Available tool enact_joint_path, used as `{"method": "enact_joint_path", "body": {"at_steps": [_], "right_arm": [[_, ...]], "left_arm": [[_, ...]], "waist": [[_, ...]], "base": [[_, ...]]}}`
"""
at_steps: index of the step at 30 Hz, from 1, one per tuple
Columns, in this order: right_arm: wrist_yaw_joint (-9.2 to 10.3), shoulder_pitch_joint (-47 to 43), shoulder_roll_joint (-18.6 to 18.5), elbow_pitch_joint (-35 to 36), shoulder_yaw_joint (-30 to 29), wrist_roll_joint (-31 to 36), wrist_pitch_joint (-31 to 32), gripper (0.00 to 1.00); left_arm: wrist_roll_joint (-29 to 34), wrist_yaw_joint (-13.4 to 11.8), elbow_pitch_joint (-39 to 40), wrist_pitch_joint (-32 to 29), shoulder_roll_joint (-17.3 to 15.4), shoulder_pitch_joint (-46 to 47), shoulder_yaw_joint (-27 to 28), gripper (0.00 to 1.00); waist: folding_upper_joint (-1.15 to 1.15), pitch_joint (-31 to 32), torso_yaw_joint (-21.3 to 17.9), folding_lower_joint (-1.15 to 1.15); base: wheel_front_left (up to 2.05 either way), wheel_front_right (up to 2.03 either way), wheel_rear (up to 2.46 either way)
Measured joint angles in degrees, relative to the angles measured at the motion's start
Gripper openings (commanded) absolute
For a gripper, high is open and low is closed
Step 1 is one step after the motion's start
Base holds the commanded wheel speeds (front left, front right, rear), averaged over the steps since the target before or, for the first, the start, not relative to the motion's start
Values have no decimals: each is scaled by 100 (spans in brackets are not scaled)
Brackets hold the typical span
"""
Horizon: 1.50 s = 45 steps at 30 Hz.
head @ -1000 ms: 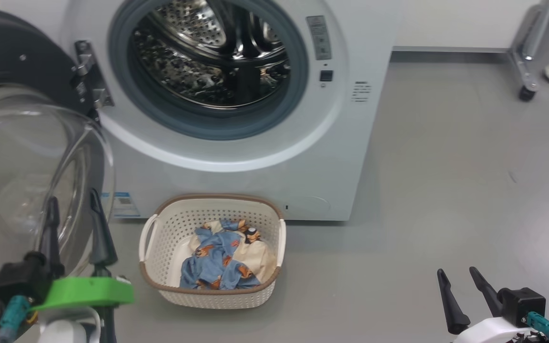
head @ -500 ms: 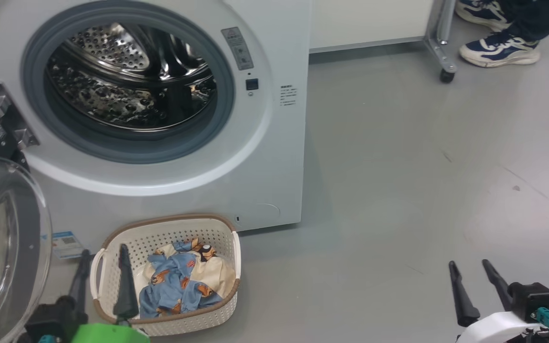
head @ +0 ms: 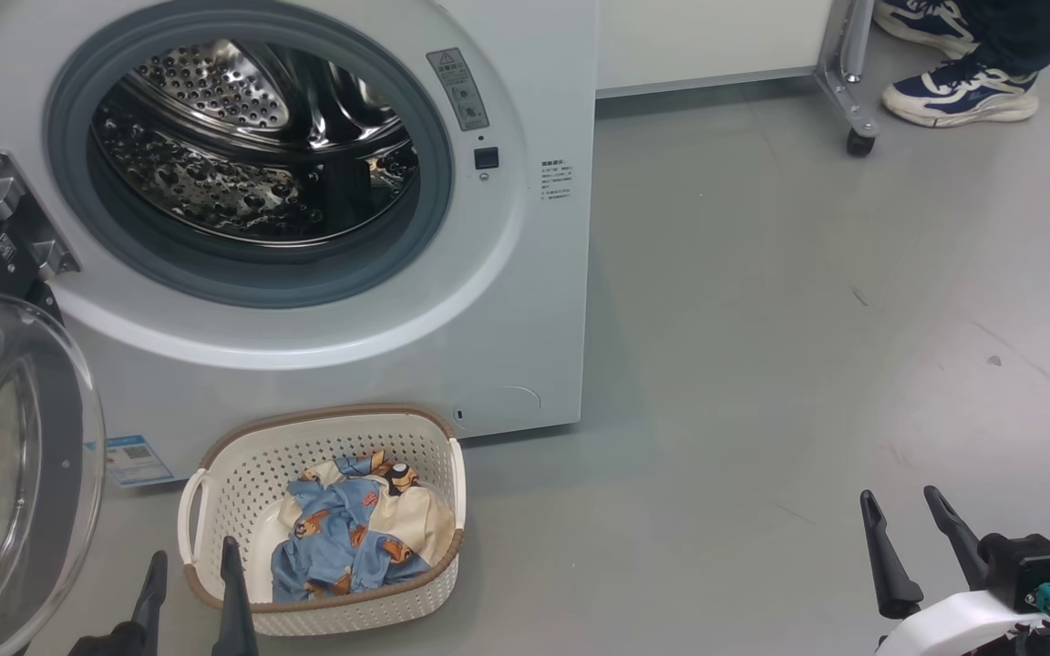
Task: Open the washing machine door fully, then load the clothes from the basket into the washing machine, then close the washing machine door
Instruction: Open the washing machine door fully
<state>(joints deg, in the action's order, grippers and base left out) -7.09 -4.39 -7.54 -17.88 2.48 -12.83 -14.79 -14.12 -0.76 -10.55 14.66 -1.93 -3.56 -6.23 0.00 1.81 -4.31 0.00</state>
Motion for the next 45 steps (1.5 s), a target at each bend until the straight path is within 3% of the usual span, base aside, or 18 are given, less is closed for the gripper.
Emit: {"method": "enact_joint_path", "body": {"at_steps": [20,45], "right_arm": [[0,4,32,34,166,-1,0,100],[0,4,15,-21,194,-31,0,100]], "left_arm": [[-88,-246,-237,0,-1,-56,154,100],[-32,-292,-400,0,-1,-107,163,100]], "waist": [[0,-36,357,0],[0,-17,435,0]], "base": [[0,0,0],[0,0,0]]}}
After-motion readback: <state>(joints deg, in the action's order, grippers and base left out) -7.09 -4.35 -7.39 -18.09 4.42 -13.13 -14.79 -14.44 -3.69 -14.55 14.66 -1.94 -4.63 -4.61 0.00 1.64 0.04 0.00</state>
